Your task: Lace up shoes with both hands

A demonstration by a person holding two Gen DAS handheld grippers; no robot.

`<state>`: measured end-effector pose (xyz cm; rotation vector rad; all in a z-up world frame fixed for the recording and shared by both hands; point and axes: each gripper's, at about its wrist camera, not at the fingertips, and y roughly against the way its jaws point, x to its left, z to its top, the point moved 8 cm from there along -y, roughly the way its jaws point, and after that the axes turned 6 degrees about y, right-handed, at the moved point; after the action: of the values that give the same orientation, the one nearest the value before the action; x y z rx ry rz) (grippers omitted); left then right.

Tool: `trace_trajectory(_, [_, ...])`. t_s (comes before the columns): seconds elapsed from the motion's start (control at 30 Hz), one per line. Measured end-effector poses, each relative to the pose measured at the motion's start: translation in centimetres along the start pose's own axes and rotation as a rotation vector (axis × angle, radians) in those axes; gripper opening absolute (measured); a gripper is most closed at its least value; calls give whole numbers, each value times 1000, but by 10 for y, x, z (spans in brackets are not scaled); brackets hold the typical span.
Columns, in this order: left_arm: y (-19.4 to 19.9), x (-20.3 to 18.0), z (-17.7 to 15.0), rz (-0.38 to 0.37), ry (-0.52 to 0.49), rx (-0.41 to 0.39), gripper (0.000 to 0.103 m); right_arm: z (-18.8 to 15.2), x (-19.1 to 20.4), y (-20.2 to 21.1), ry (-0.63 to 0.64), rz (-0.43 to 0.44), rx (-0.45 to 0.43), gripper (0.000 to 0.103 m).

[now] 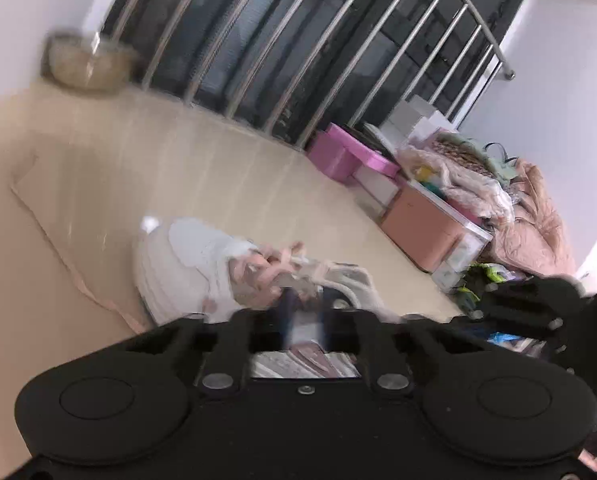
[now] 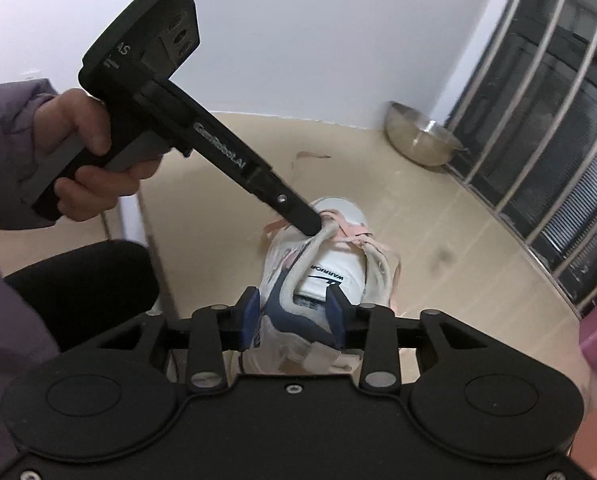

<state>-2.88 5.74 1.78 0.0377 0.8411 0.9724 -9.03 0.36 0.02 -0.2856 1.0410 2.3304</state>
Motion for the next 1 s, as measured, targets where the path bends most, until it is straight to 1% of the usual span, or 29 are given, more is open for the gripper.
trace_trajectory(0.07, [10,7,3,11,43,-43,1,0,-3,-6,-31,-17,5,36])
trace_trajectory(0.13, [27,18,7,21,118,-109,1,0,-10,-11,-73,-32,10,35])
trace_trajectory(0.17, [37,24,7,32,153,-140,1,-1,-14,-13,-94,-39,13,35])
trace_trajectory(0.2, [52,32,5,63,175,-167,1,-1,-18,-16,-116,-47,15,35])
trace_trajectory(0.27, [85,56,-2,195,181,-202,1,-3,-23,-18,-137,-104,28,36])
trace_trajectory(0.37, [143,102,-15,405,233,-254,1,-7,-29,-15,-205,-171,31,37])
trace_trajectory(0.4, [162,115,-19,453,257,-278,1,-7,-31,-19,-213,-194,30,37])
trace_trajectory(0.5, [219,146,-32,563,338,-361,1,-3,-39,-30,-234,-249,26,37])
trace_trajectory(0.53, [233,152,-35,597,350,-384,1,-1,-41,-35,-250,-257,20,37])
trace_trajectory(0.57, [239,154,-37,609,354,-391,1,0,-43,-37,-262,-258,14,37])
trace_trajectory(0.6, [240,152,-40,600,351,-379,1,1,-45,-40,-274,-259,7,37])
trace_trajectory(0.67, [235,146,-46,567,337,-340,2,1,-46,-39,-298,-260,-2,37])
trace_trajectory(0.77, [226,140,-57,571,306,-282,2,0,-50,-40,-320,-268,-7,37])
trace_trajectory(0.87, [214,134,-68,501,297,-198,2,0,-54,-43,-331,-287,-8,36])
trace_trajectory(0.93, [202,130,-73,478,267,-131,3,0,-57,-46,-344,-318,-8,37])
trace_trajectory(1.0, [192,126,-75,465,245,-91,5,1,-61,-52,-338,-356,-10,38])
